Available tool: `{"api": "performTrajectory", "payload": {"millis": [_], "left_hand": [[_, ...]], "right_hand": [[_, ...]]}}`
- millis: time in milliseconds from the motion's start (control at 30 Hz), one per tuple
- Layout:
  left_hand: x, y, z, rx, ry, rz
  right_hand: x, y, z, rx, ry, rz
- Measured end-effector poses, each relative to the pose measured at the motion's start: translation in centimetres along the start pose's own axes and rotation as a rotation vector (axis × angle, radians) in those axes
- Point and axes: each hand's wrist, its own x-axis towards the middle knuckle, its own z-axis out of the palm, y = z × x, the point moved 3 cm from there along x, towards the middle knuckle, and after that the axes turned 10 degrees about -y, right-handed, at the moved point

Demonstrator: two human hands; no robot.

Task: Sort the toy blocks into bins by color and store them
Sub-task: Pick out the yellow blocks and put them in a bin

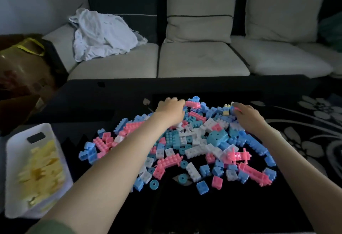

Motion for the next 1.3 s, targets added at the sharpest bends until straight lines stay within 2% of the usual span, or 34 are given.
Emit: {"api": "performTrajectory", "payload": {"millis": [67, 267, 400, 500, 600, 700, 800, 900, 1033, 1133, 1300], "left_hand": [[1.2, 0.1, 0.8, 0.052, -0.050, -0.030], [2.4, -1.2, 1.1, -0.011, -0.104, -0.038], [2.0, -2.9, 0.8, -0.074, -0.144, -0.022], [1.5, -4.0, 0.9, -0.218, -0.196, -0.005], [1.6, -4.3, 1.0, -0.240, -0.186, -0.004], [2.3, -3.7, 1.0, -0.153, -0.140, -0.020], [3.3, -2.8, 1.0, 0.012, -0.067, -0.072], [3.8, -1.9, 1.1, 0.044, -0.044, -0.134], [4.1, -0.9, 1.0, -0.012, -0.080, -0.140], [3.9, -0.5, 1.2, -0.037, -0.115, -0.141], [3.4, -0.2, 1.0, -0.038, -0.101, -0.136]], "right_hand": [[0.1, 1.0, 0.1, -0.050, -0.017, -0.003], [0.9, 1.0, 0.2, -0.126, -0.068, -0.109], [2.1, 0.2, 0.0, -0.219, -0.001, -0.121], [3.1, -0.1, 0.2, -0.265, 0.043, -0.140], [4.0, -0.2, 0.5, -0.295, -0.004, -0.154], [4.4, -0.6, 0.8, -0.315, -0.088, -0.183], [4.1, -1.0, 0.9, -0.236, -0.197, -0.221], [3.3, -1.5, 0.7, -0.174, -0.235, -0.224], [2.9, -2.4, 1.0, -0.212, -0.169, -0.213], [2.6, -2.9, 1.5, -0.147, -0.112, -0.218], [1.4, -3.3, 1.1, -0.064, -0.063, -0.348]]}}
